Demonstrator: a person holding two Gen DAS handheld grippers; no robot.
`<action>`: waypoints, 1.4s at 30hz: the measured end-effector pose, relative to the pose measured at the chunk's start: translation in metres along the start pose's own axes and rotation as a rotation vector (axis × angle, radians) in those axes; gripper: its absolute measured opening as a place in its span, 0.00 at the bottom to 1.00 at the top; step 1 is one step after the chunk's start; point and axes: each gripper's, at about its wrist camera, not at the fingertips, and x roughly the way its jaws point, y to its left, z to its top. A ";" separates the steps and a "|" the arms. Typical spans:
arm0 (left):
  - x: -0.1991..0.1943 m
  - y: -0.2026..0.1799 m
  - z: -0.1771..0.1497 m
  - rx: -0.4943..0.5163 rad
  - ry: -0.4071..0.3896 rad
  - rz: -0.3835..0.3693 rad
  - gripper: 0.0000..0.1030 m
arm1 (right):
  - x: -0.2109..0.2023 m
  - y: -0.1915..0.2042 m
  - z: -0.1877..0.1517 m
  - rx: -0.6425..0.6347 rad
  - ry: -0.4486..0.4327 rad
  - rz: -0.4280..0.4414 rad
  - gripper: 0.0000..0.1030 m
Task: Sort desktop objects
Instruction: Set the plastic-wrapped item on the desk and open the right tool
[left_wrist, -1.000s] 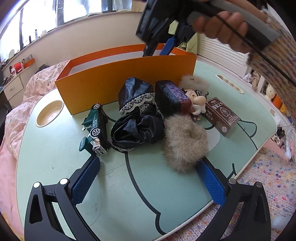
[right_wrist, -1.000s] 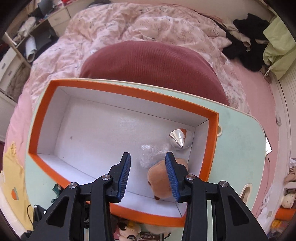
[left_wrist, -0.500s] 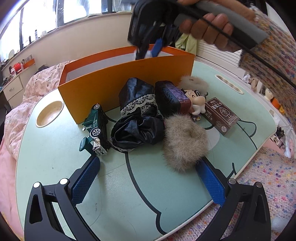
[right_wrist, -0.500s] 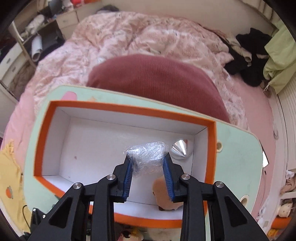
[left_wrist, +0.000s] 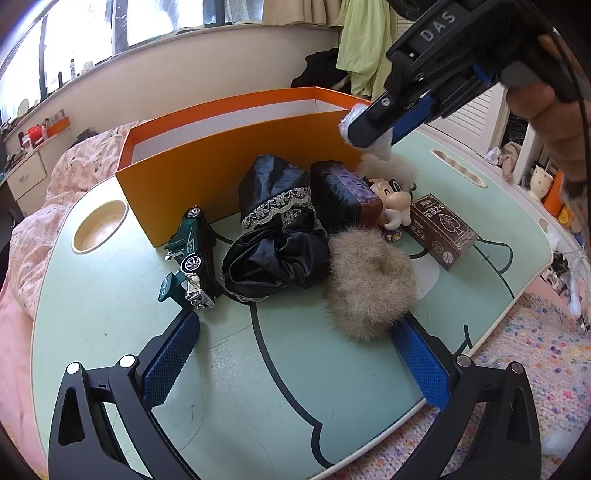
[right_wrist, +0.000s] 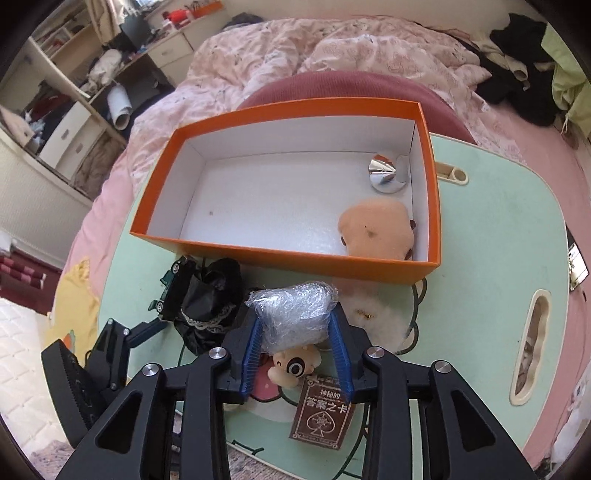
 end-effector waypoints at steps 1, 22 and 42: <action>0.000 0.000 0.000 0.000 0.000 0.000 1.00 | -0.006 -0.003 -0.002 0.019 -0.042 0.020 0.57; 0.000 0.000 0.000 0.000 0.000 0.000 1.00 | -0.011 -0.008 -0.148 -0.219 -0.320 -0.226 0.76; -0.001 0.002 0.000 0.002 0.002 0.003 1.00 | 0.017 -0.014 -0.153 -0.220 -0.319 -0.218 1.00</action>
